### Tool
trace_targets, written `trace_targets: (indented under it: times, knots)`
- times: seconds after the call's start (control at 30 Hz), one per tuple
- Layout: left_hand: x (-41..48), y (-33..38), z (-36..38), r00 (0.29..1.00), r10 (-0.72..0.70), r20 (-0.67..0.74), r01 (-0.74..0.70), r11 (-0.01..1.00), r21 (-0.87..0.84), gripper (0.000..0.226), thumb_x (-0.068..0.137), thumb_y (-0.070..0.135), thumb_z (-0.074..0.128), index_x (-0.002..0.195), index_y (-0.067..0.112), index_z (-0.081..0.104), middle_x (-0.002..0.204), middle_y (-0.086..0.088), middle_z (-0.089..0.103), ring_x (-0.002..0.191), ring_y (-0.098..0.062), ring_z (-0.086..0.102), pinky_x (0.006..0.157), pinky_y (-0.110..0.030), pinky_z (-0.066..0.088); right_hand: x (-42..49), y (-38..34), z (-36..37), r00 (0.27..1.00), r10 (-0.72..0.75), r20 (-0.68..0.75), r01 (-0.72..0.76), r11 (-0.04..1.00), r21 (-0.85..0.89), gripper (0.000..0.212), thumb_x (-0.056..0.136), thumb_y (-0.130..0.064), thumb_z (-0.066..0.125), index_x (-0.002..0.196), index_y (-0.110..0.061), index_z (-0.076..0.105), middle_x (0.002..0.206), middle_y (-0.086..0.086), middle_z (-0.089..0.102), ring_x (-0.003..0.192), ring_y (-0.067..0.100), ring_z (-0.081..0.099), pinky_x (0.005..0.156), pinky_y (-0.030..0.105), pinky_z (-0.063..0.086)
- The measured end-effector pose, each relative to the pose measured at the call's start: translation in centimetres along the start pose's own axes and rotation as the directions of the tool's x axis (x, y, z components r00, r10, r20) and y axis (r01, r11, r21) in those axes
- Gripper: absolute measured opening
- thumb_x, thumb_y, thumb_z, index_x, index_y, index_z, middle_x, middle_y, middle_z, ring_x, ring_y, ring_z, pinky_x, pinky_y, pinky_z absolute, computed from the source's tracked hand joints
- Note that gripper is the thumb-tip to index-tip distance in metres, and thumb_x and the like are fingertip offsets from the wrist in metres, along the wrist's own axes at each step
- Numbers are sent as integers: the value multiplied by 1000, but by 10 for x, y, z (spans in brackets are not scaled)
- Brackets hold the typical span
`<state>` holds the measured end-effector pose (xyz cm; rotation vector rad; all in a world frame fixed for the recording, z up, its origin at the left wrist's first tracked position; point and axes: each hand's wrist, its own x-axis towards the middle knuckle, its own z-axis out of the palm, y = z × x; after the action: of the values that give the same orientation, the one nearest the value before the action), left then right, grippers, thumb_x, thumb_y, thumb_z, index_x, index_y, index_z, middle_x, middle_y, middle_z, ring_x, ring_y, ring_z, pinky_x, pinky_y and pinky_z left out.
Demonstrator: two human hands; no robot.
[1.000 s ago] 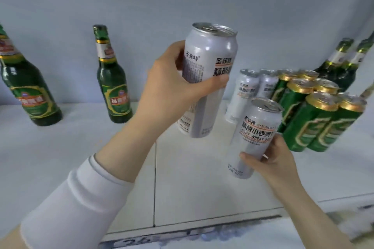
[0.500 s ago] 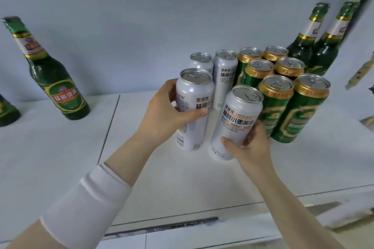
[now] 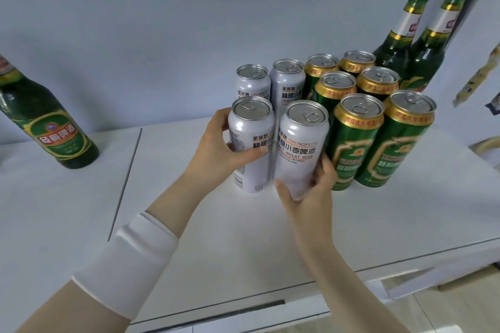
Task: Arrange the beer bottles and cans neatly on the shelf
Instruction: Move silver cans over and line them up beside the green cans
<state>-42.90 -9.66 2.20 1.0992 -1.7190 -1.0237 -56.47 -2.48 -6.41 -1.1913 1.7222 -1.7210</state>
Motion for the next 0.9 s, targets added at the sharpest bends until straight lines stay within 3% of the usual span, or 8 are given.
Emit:
trace_targets:
  times: [0.1,0.17,0.27,0.37,0.47,0.6,0.77,0.9]
  knots:
    - [1,7,-8,999,-5,49,-1,992,122,85,55,42,80,128,25,39,120,12,52,113,3,47,97,-28,45,-14,4,7,981,10,-196,-13,1000,-14,84,63,-17,81,130,-22,31,121,-7,38,116,26,49,96,41,47]
    - [1,22,-14,997,72,12,-72,967,246,102,47,58,71,136,26,32,126,10,45,117,-4,44,97,-26,42,-10,1,13,955,31,-295,-42,999,-31,74,61,-17,82,120,-21,38,108,-11,36,107,29,48,90,43,48]
    - [7,52,-14,983,185,5,-163,850,501,93,49,60,70,130,26,42,121,5,48,115,-18,44,93,-31,43,-2,-4,21,939,109,-327,-115,993,1,60,65,-11,80,113,-9,45,106,-1,40,99,23,49,90,40,47]
    - [20,63,-11,974,147,170,-225,667,711,74,61,47,75,126,21,49,123,-4,49,118,-24,41,96,-30,36,0,-4,28,938,102,-332,-115,993,-19,58,74,-7,73,125,-5,47,117,5,39,108,30,52,98,39,45]
    - [29,64,-18,941,157,301,-325,671,666,66,67,31,77,126,19,50,124,-5,48,117,-25,43,94,-23,31,0,-8,36,916,101,-388,-118,993,-21,57,75,-3,70,126,-1,46,117,11,41,107,33,51,96,39,44]
    - [36,64,-25,875,186,446,-452,643,618,62,64,38,67,121,16,53,116,-2,54,105,-17,46,90,-23,31,4,-11,44,895,97,-434,-126,991,-38,60,68,-6,77,119,3,47,114,19,47,106,34,45,93,42,42]
    - [40,64,-27,906,128,404,-399,581,709,79,55,60,65,122,24,50,119,2,53,110,-21,46,94,-35,38,11,-11,53,882,133,-452,-160,987,-22,64,76,-6,70,133,-2,42,123,22,43,115,35,45,101,41,39]
    - [43,64,-22,895,152,418,-427,558,711,61,64,38,74,119,20,54,119,-3,54,111,-26,47,96,-35,37,10,-11,59,851,132,-508,-145,989,14,59,72,-1,73,124,4,46,118,24,45,112,36,45,97,43,42]
